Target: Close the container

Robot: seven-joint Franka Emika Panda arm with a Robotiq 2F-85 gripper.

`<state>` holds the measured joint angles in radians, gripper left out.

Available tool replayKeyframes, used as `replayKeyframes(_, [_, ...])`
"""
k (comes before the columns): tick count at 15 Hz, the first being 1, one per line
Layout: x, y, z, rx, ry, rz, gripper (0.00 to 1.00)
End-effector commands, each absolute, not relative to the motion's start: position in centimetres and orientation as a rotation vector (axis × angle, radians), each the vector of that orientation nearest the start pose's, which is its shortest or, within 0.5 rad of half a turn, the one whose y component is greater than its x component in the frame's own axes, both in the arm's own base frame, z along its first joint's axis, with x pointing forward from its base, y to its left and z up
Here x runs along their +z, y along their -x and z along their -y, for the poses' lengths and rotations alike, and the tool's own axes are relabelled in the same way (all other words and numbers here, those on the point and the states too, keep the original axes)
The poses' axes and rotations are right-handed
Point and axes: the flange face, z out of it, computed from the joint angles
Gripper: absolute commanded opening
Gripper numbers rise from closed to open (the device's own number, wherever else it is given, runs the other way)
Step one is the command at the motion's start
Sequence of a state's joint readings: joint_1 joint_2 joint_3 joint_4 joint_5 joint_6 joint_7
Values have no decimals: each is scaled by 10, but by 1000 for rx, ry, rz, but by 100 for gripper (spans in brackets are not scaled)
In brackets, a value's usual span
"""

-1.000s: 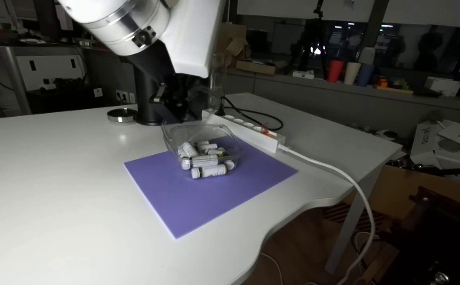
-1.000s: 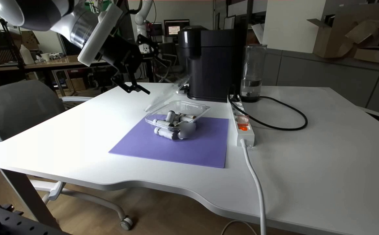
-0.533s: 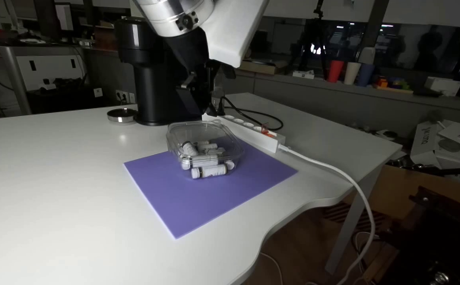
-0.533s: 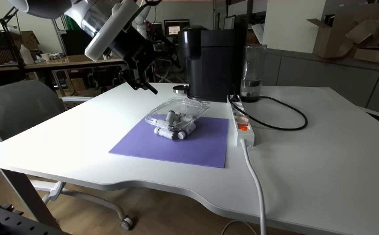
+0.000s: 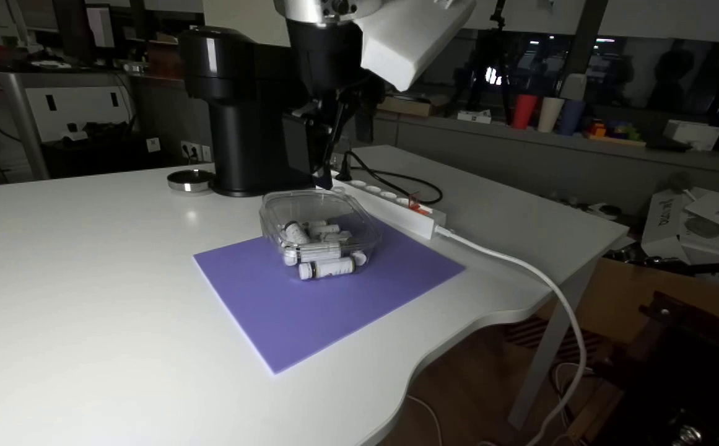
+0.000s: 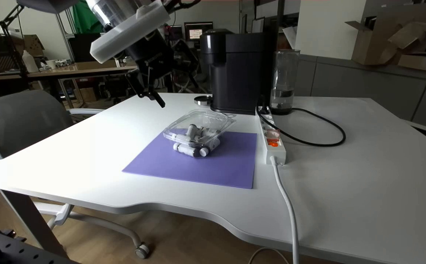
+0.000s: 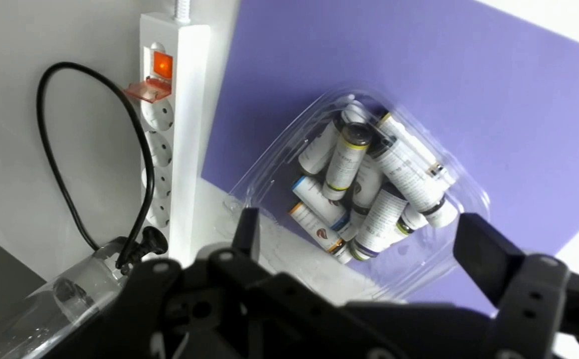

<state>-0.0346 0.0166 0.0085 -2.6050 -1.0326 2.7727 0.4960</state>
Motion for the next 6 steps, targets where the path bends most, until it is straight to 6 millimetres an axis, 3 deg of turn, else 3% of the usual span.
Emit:
replayKeyframes(1, [266,-420,-18,-411,3364,738,100])
replayKeyframes(6, [281,-410,-12,-386,3316,747,100])
